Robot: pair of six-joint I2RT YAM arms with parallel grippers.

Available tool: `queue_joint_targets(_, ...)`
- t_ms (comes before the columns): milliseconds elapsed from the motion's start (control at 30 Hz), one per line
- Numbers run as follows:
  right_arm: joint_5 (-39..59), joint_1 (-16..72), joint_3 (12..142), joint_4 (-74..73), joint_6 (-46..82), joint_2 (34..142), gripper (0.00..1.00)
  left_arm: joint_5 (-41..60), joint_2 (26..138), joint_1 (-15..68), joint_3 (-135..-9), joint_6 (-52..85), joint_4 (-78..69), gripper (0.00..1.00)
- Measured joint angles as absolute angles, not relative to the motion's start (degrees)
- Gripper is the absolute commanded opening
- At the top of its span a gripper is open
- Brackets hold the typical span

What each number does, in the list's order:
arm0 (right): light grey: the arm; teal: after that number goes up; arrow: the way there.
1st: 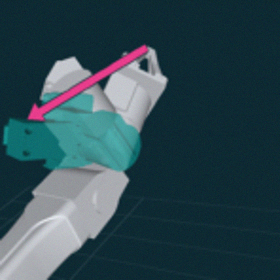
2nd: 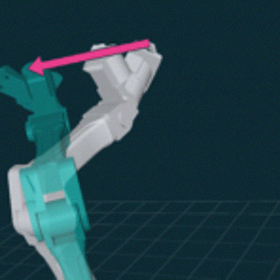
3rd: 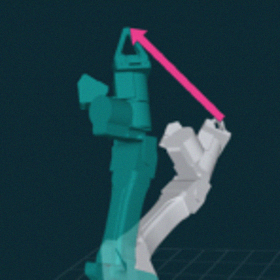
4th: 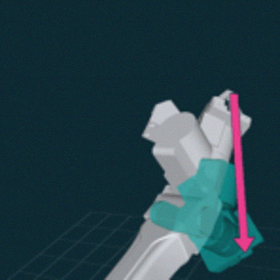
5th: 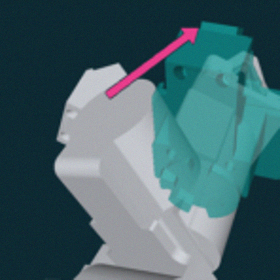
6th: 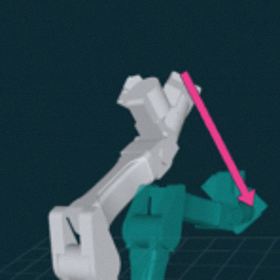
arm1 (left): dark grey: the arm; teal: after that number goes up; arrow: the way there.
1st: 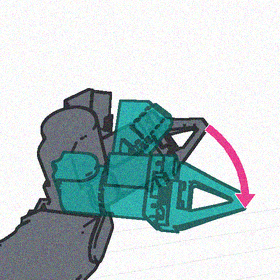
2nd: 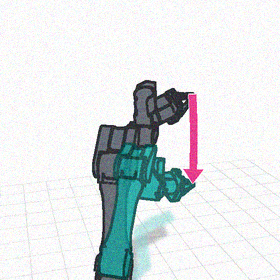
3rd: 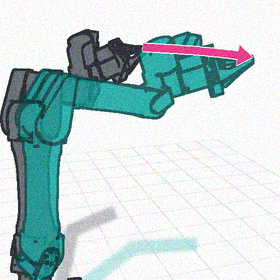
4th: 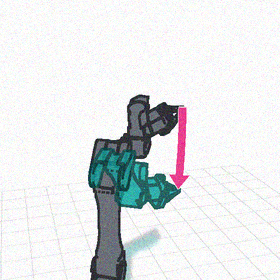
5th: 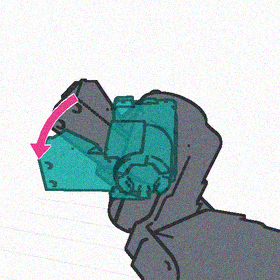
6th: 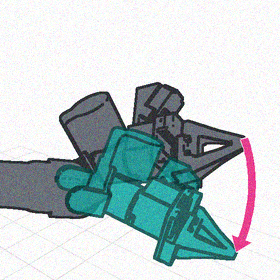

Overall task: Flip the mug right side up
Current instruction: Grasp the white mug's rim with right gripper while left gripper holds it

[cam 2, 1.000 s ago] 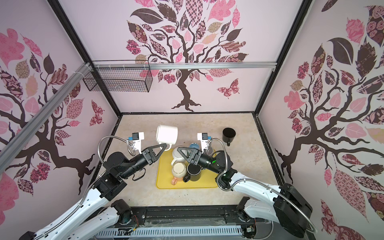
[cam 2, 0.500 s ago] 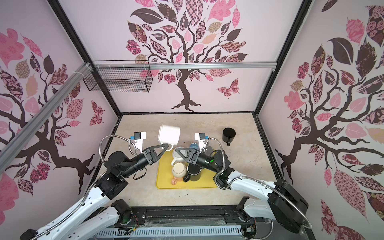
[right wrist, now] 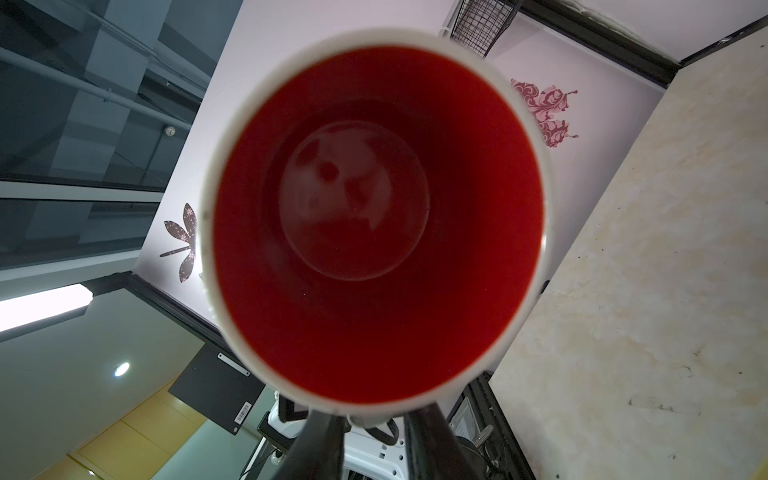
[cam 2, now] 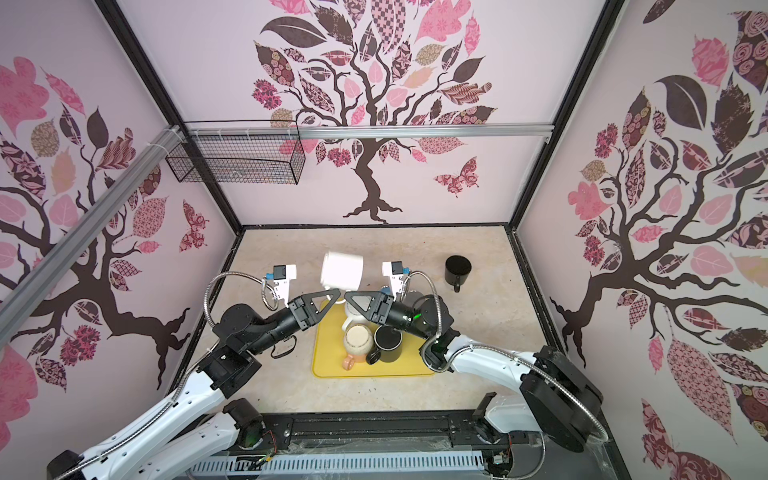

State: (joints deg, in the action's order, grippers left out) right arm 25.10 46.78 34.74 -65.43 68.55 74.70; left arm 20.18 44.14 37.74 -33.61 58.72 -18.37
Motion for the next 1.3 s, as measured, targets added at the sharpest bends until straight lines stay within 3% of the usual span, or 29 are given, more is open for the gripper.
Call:
queue_joint_targets(467, 26.41, 46.81, 38.3, -64.6, 68.12, 78.37, 0.27, 19.09, 43.94, 37.5, -31.38, 59.99, -22.17, 0.0)
queue_joint_targets(533, 26.39, 46.81, 38.3, -64.66, 68.25, 78.52, 0.15, 18.94, 43.94, 37.47, -31.16, 59.99, -22.26, 0.0)
queue_joint_targets(567, 26.39, 46.81, 38.33, -64.66, 68.6, 78.59, 0.0, 18.74, 43.97, 37.43, -30.98, 59.61, -22.35, 0.0)
queue_joint_targets(667, 26.3, 46.78, 38.41, -64.53, 69.34, 78.83, 0.0, 18.35, 43.94, 37.23, -30.59, 59.0, -22.98, 0.0)
queue_joint_targets(767, 26.46, 46.85, 38.41, -64.31, 69.21, 79.11, 0.0, 17.98, 43.29, 37.21, -30.5, 58.41, -21.3, 0.24)
queue_joint_targets(867, 26.68, 47.11, 38.41, -63.09, 68.49, 79.13, 0.0, 18.31, 41.36, 37.23, -30.52, 57.32, -17.87, 0.33)
queue_joint_targets(1300, 26.81, 47.13, 38.41, -57.63, 64.9, 78.89, 0.0, 17.23, 39.27, 37.26, -30.63, 54.11, -9.04, 0.31)
